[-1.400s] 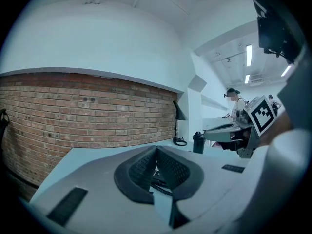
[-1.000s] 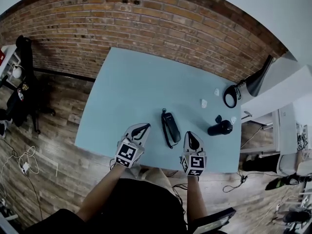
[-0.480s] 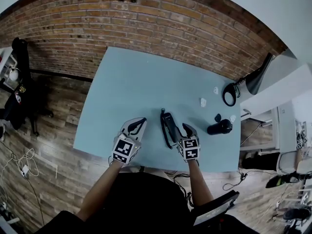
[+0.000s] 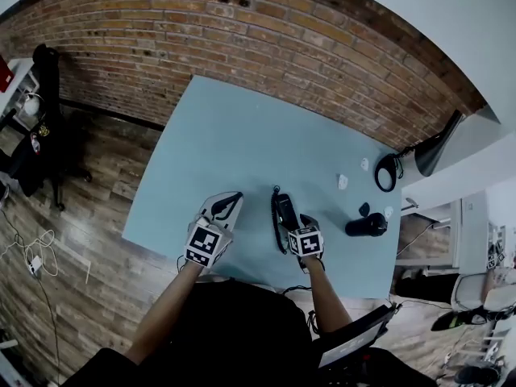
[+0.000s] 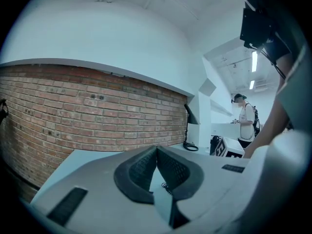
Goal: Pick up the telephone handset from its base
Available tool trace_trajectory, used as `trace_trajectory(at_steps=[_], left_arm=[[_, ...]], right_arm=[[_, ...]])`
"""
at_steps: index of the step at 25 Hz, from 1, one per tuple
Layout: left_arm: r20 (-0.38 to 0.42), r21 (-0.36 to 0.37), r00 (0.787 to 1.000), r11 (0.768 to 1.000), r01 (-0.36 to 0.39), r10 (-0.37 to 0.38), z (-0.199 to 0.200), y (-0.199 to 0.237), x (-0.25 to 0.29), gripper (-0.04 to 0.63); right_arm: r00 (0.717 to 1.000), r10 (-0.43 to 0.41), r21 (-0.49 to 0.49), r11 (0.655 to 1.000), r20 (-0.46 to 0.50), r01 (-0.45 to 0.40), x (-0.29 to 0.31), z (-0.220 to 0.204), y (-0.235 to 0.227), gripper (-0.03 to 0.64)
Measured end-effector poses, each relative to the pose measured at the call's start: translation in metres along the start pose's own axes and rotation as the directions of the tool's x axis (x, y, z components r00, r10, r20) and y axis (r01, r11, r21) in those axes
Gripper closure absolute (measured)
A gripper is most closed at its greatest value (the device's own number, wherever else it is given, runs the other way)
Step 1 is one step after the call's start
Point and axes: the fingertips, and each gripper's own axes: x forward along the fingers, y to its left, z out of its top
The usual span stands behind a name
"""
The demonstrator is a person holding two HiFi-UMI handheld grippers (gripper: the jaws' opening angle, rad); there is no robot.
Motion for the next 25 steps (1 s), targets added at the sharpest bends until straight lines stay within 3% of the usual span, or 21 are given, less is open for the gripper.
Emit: trace_trajectory(at_steps=[5,10,25], left_arm=[[0.008,-0.003,0.999,0.999,-0.033,0.033,0.0,0.013,-0.003,0.574],[-0.032,-0.003,0.999,1.0,-0.027,0.027,-0.004,0.012,-0.004,0.574],[-0.025,0.008,0.999,0.999,-0.037,0.037,-0.004,0.015,-0.008,0.574]], right_arm=[[0.999,0.01,0.003,1.0,-0.035,-0.01,0.013,-0.005,0.001,0.264],[0.998,0.007,0.005,1.0,-0.061,-0.007,0.021,-0.008,-0.004,0.264],[0.998,0.002,-0.012,1.0,-0.058,-0.002,0.029,-0.006,-0.007,0.309]])
